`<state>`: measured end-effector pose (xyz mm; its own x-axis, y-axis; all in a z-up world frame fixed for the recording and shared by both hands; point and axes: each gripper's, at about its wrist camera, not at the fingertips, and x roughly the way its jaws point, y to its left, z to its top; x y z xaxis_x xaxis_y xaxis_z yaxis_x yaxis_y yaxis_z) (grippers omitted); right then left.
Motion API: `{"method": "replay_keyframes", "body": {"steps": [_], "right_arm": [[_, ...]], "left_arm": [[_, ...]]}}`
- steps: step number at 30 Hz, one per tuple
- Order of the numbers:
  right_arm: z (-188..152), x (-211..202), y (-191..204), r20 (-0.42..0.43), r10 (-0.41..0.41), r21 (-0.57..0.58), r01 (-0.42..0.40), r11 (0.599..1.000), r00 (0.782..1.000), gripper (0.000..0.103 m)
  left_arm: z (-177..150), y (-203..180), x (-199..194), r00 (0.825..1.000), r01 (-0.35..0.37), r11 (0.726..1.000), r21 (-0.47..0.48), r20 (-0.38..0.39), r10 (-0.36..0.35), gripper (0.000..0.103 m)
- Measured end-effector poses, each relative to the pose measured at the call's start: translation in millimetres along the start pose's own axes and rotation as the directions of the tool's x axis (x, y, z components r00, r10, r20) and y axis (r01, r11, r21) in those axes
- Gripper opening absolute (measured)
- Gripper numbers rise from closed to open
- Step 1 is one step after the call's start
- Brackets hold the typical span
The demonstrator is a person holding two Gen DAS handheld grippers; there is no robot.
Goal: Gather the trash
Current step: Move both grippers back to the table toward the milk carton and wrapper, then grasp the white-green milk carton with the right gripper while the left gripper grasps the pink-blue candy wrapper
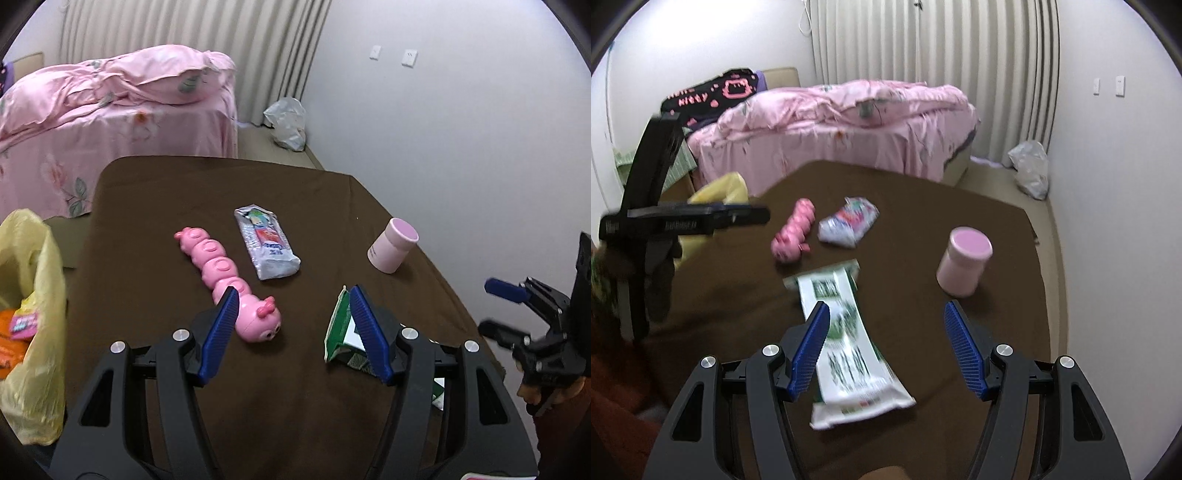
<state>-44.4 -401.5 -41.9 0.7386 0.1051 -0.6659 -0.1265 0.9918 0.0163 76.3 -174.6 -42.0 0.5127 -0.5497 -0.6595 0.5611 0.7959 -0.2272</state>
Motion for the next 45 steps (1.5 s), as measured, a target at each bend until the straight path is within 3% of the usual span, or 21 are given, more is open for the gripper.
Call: {"method": "replay_keyframes", "body": {"steps": [5, 10, 13, 16, 17, 20, 24, 29, 31, 34, 39, 43, 45], "right_arm": [[-12, 10, -3, -0.015, -0.026, 0.005, 0.026, 1.000, 1.000, 0.061], [-14, 13, -5, -0.016, -0.058, 0.024, 0.058, 0.998, 0.998, 0.061], [-18, 10, -4, -0.009, -0.074, 0.024, 0.075, 0.997, 0.997, 0.061], [-22, 6, -2, -0.010, -0.091, 0.006, 0.091, 0.996, 0.996, 0.061], [-25, 6, -1, -0.015, -0.104, -0.006, 0.104, 0.995, 0.994, 0.061], [-28, 6, 0, -0.021, -0.102, -0.002, 0.102, 0.995, 0.995, 0.061], [-33, 13, 8, -0.041, -0.026, 0.025, 0.027, 0.999, 0.999, 0.061], [-44, 29, 29, -0.093, -0.016, -0.023, 0.014, 1.000, 0.996, 0.061], [-50, 35, 36, -0.108, -0.050, -0.041, 0.046, 0.998, 0.993, 0.061], [-52, 35, 41, -0.113, -0.014, -0.023, 0.011, 1.000, 0.993, 0.061], [-23, 31, 50, -0.067, -0.016, -0.071, 0.012, 0.997, 0.998, 0.061], [-1, 59, 50, -0.163, 0.087, -0.077, -0.101, 0.992, 0.983, 0.061], [8, 77, 56, -0.209, 0.041, -0.131, -0.070, 0.989, 0.977, 0.061]], "left_arm": [[19, -3, 37, 0.999, 0.001, 0.999, 0.043, -0.036, 0.001, 0.061], [38, -9, 100, 0.985, -0.096, 0.990, 0.106, -0.130, 0.109, 0.060], [39, -7, 130, 0.966, -0.150, 0.983, 0.104, -0.196, 0.168, 0.048], [36, -4, 143, 0.958, -0.163, 0.980, 0.117, -0.217, 0.185, 0.019], [36, -3, 141, 0.961, -0.161, 0.980, 0.115, -0.206, 0.182, 0.010], [36, 5, 125, 0.975, -0.111, 0.992, 0.061, -0.184, 0.121, 0.009], [34, 3, 82, 0.990, -0.081, 0.995, 0.055, -0.114, 0.086, 0.009], [16, -1, 18, 0.996, -0.062, 0.997, 0.046, -0.060, 0.065, 0.010], [-1, -1, -2, 0.996, -0.066, 0.997, 0.043, -0.059, 0.069, 0.010], [-25, 1, -16, 0.992, -0.085, 0.995, 0.051, -0.085, 0.089, 0.010], [-55, 24, -22, 0.986, -0.098, 0.995, -0.014, -0.140, 0.095, 0.010], [-65, 31, -27, 0.988, -0.074, 0.996, -0.046, -0.138, 0.067, 0.010], [-68, 30, -28, 0.989, -0.047, 0.998, -0.043, -0.141, 0.041, 0.010]]}}
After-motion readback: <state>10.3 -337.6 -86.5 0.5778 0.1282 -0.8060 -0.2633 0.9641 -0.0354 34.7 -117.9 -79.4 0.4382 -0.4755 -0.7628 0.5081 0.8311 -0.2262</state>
